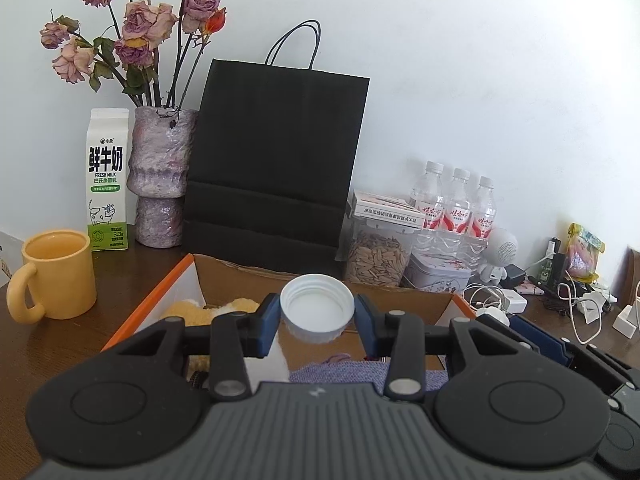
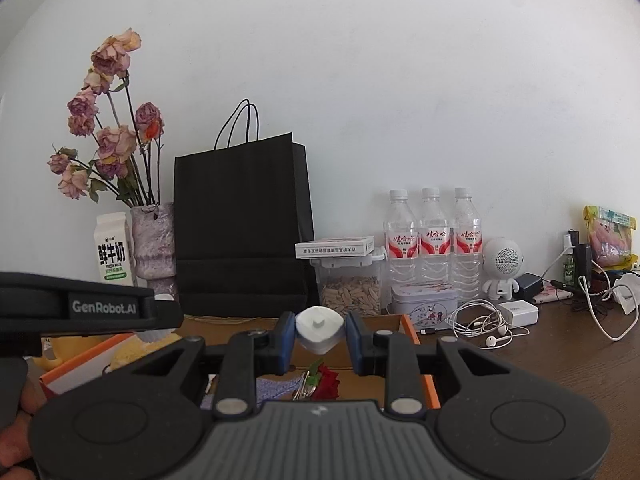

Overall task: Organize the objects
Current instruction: 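Carry both caps into the box and open both grippers, then withdraw both grippers from the box back over the table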

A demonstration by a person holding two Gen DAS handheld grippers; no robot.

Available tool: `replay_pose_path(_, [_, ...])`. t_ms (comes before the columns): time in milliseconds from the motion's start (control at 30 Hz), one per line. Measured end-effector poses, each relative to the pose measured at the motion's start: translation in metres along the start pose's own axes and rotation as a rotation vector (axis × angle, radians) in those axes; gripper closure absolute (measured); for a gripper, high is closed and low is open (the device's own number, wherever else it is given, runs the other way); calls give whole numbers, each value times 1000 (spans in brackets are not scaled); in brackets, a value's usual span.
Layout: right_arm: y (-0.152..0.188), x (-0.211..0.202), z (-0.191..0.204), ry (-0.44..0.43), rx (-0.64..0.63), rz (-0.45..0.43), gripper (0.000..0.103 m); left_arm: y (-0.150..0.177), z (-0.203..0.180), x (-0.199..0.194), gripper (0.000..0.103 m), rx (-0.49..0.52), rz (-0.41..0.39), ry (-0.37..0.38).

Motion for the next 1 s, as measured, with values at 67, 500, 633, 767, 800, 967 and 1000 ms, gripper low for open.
replay_pose_path(67, [1,10,-1,-12,12,18,77,-1,0,6,62,3,1,2])
replay_pose_path(500, [8,35,2,-27,-17,80,76,-1,8,35,62,17,44,0])
replay_pose_path(633, [12,35,1,-32,-14,112,73,-1,10,34,20,10,40,-7])
replay_pose_path(767, [13,30,-2,-18,-8,106,12,-9,13,24,0,9,-36,-29])
replay_pose_path(800, [13,29,-2,-3,-15,96,7,-10,14,22,0,2,-43,-29])
replay_pose_path(967, [10,23,-2,15,-22,74,0,-8,17,21,0,-6,-34,-35])
replay_pose_path(1000, [11,23,-2,15,-22,76,0,-7,17,21,0,-3,-34,-39])
Point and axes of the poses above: each gripper's, at about its wrist camera, not at the fingertips, and x roughly the way its jaws point, z to its left, y to its underside, the point moved 8 cm from there along x, roughly the way its jaws point, and after that the axes turned 4 degrees about -x, right-handed, at the moved point
